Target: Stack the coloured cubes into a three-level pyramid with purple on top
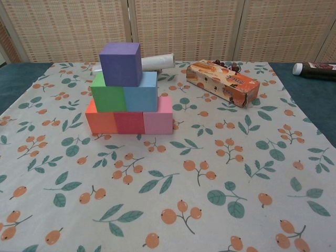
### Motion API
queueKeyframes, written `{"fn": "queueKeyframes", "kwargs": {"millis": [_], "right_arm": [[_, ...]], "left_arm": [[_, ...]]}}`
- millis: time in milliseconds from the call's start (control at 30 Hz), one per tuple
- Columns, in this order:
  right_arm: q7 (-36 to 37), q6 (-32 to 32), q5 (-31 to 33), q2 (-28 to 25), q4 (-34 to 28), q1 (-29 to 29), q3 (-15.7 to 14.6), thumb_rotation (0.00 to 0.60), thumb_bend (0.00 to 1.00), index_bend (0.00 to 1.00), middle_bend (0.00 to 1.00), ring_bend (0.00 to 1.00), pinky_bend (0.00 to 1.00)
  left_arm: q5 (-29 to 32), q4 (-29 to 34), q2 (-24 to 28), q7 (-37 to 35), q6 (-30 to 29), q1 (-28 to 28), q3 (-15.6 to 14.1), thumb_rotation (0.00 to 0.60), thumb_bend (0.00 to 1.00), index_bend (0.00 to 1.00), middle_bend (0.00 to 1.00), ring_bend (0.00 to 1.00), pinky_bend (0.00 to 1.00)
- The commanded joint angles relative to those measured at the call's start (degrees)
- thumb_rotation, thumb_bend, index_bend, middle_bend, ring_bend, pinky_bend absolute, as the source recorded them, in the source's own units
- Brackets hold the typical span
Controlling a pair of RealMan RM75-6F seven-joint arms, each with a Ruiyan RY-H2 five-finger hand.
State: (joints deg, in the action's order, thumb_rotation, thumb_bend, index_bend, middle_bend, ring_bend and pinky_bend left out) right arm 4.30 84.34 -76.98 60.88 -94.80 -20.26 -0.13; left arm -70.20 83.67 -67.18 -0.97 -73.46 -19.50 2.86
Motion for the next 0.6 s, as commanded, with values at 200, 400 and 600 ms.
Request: {"fn": "queueKeyframes", "kwargs": {"millis": [200, 400, 600], "right_arm": [[2.94, 11.17, -6.35, 2.38, 4.46, 12.64, -4.43, 0.375, 0.11, 0.00, 0.00, 0.00, 0.00], [3.95, 13.75, -7.93, 3.92, 6.05, 17.18, -5.35, 0.377, 0.11, 0.00, 0.00, 0.00, 0.00], [4.37, 15.06, -8.94, 5.04, 7.08, 19.74, -5.08, 0.376, 0.11, 0.00, 0.00, 0.00, 0.00]], "left_arm": [[-6.30, 4.18, -0.89, 2.11, -10.66, 8.08, -3.12, 0.325, 0.34, 0.06, 0.00, 0.00, 0.00], [-9.77, 4.54, -2.55, 4.32, -14.76, 10.77, -3.92, 0.341, 0.34, 0.06, 0.00, 0.00, 0.00], [-11.15, 5.10, -2.93, 5.99, -16.14, 12.06, -3.84, 0.341, 0.34, 0.06, 0.00, 0.00, 0.00]]}}
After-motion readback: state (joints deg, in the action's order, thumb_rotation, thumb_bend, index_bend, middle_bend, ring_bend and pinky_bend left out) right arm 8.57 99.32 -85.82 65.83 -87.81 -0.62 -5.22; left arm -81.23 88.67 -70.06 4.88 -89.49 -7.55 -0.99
